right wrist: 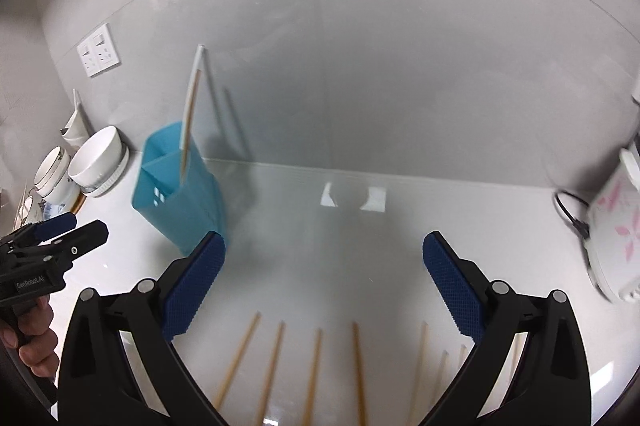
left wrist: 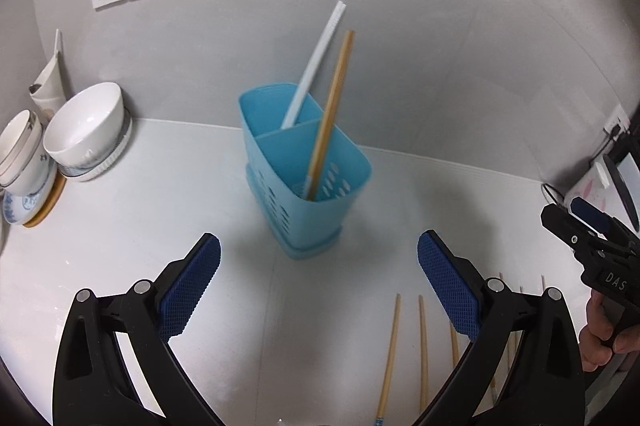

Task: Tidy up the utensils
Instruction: 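Move both open tools back over the row of chopsticks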

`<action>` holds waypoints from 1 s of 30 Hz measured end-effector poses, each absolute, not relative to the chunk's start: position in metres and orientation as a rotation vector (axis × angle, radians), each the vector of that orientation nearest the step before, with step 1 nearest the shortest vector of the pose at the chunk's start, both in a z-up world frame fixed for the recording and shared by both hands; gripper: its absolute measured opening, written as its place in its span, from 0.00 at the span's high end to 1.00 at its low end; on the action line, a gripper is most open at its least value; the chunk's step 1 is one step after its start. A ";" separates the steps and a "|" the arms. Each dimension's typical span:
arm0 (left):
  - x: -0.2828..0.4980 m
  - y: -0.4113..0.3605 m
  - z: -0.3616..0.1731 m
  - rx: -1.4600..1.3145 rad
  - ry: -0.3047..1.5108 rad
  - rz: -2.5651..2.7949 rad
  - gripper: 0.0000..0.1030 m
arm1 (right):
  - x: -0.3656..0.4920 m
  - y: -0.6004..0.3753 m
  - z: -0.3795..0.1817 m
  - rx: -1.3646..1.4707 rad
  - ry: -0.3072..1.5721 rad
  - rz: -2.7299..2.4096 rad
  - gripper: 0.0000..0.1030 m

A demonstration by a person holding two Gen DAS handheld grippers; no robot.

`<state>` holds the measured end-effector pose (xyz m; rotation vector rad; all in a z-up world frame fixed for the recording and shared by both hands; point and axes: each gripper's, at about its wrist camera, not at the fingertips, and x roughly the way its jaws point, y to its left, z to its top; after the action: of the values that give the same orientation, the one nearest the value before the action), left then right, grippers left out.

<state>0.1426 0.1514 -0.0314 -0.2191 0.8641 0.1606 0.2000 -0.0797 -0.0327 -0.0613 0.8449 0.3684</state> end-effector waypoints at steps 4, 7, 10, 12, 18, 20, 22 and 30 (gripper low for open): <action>0.138 0.134 -0.037 -0.198 0.892 0.132 0.06 | 0.187 -0.109 -0.041 -0.040 0.873 0.327 0.08; 0.135 0.124 -0.043 -0.191 0.916 0.118 0.06 | 0.178 -0.128 -0.051 -0.038 0.900 0.296 0.08; 0.132 0.115 -0.052 -0.191 0.945 0.103 0.06 | 0.169 -0.145 -0.062 -0.030 0.935 0.266 0.08; 0.129 0.109 -0.060 -0.189 0.965 0.096 0.06 | 0.165 -0.155 -0.069 -0.035 0.956 0.243 0.08; 0.124 0.098 -0.088 -0.184 1.039 0.082 0.06 | 0.154 -0.182 -0.092 -0.036 1.029 0.185 0.08; 0.122 0.096 -0.098 -0.186 1.066 0.078 0.06 | 0.151 -0.186 -0.099 -0.041 1.056 0.171 0.08; 0.120 0.094 -0.107 -0.186 1.091 0.073 0.06 | 0.149 -0.192 -0.109 -0.047 1.087 0.154 0.08; 0.112 0.083 -0.140 -0.166 1.184 0.075 0.06 | 0.135 -0.206 -0.146 -0.089 1.207 0.112 0.19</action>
<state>0.1119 0.0833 -0.1395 -0.1655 1.1842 0.0748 0.1347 -0.2062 -0.1458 -0.0894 1.2074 0.1116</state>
